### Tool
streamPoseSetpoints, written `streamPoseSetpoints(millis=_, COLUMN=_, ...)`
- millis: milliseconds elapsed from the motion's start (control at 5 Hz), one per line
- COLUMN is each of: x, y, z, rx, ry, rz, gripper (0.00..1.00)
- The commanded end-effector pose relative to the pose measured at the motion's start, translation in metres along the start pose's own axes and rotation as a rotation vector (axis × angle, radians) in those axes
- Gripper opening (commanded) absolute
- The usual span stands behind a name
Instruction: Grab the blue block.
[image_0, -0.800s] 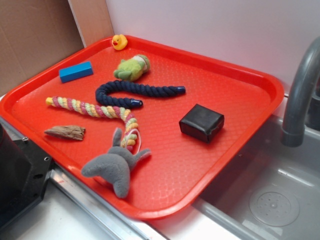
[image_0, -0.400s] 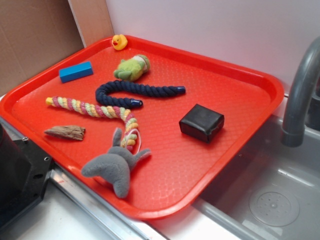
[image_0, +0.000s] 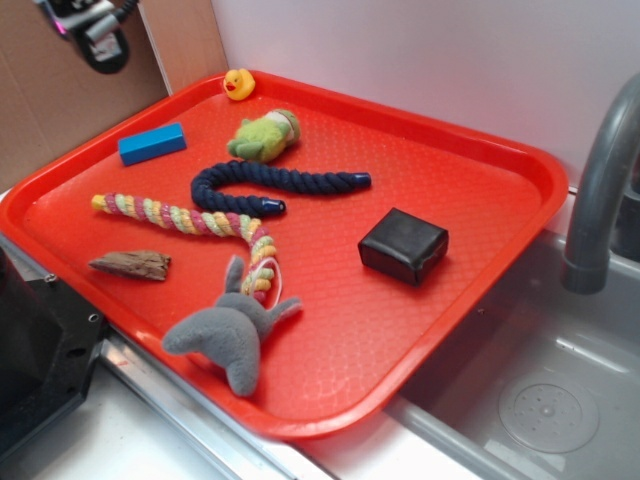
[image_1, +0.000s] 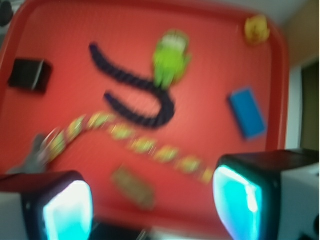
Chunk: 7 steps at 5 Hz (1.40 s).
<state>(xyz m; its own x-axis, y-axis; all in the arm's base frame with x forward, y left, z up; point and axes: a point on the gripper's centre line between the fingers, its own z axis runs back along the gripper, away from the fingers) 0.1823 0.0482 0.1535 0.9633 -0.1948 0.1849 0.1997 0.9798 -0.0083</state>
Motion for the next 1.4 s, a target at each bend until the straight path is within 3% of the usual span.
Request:
streamPoseSetpoints(millis=0, x=0.006, y=0.005, z=0.007, rx=0.019, ry=-0.03, rz=0.009, gripper=1.0)
streamPoseSetpoints(millis=200, x=0.006, y=0.005, z=0.007, rx=0.019, ry=-0.03, rz=0.009, gripper=1.0)
streamPoseSetpoints(millis=400, x=0.01, y=0.026, z=-0.017, rx=-0.01, ry=-0.023, rz=-0.029, gripper=1.0)
streamPoseSetpoints(millis=800, x=0.012, y=0.055, z=-0.061, rx=-0.019, ry=0.12, rz=-0.159, gripper=1.0)
streamPoseSetpoints(millis=1000, x=0.01, y=0.074, z=-0.076, rx=0.0, ry=0.193, rz=-0.216, gripper=1.0)
streamPoseSetpoints(millis=1200, x=0.01, y=0.093, z=-0.09, rx=0.054, ry=0.163, rz=-0.217, gripper=1.0)
